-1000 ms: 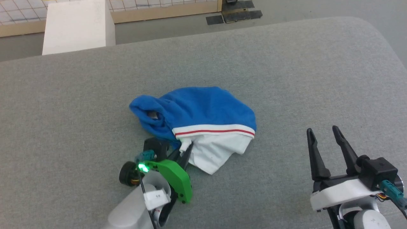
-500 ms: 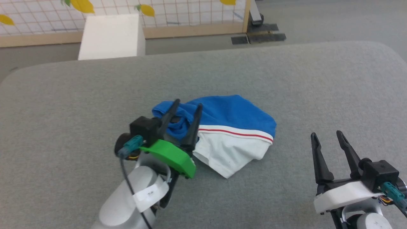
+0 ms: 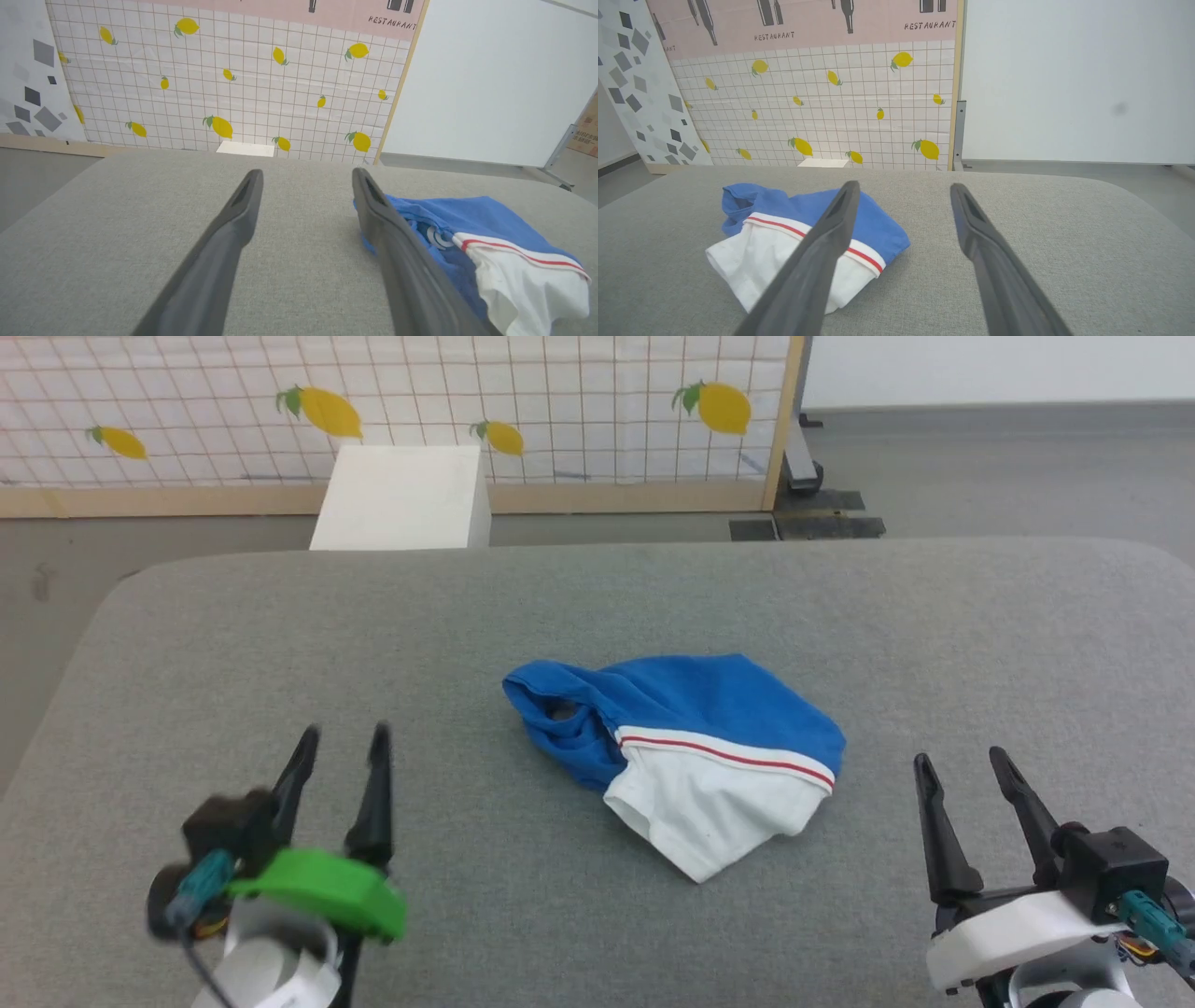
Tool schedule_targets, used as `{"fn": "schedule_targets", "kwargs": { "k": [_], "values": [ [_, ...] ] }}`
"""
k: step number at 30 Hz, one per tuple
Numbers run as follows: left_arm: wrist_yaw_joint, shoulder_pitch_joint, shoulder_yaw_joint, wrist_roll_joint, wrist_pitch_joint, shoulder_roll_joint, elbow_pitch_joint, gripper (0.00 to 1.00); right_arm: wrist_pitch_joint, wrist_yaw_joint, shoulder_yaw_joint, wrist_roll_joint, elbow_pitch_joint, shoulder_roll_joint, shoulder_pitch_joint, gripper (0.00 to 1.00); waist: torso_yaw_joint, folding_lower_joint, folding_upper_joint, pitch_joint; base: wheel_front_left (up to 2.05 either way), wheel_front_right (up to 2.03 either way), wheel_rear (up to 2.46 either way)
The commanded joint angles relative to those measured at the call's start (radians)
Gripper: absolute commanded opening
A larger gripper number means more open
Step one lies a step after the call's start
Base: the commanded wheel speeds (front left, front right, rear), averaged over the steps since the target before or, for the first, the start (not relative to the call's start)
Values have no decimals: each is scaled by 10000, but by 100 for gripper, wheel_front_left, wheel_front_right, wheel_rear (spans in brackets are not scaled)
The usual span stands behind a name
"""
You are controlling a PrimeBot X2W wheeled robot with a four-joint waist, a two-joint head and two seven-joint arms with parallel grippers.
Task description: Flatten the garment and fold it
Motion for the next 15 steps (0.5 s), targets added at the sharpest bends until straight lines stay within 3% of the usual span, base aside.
{"fn": "schedule_targets", "kwargs": {
  "k": [1, 15],
  "values": [
    [73, 334, 102, 22, -44, 121, -79, 100, 42, -17, 33, -78, -82, 5, 163, 100, 59, 0, 120, -87, 0, 0, 0],
    [222, 1297, 203, -104, -45, 320, -427, 100, 270, -17, 252, 6, -435, 5, 601, 100, 67, 0, 120, -171, 0, 0, 0]
  ]
}}
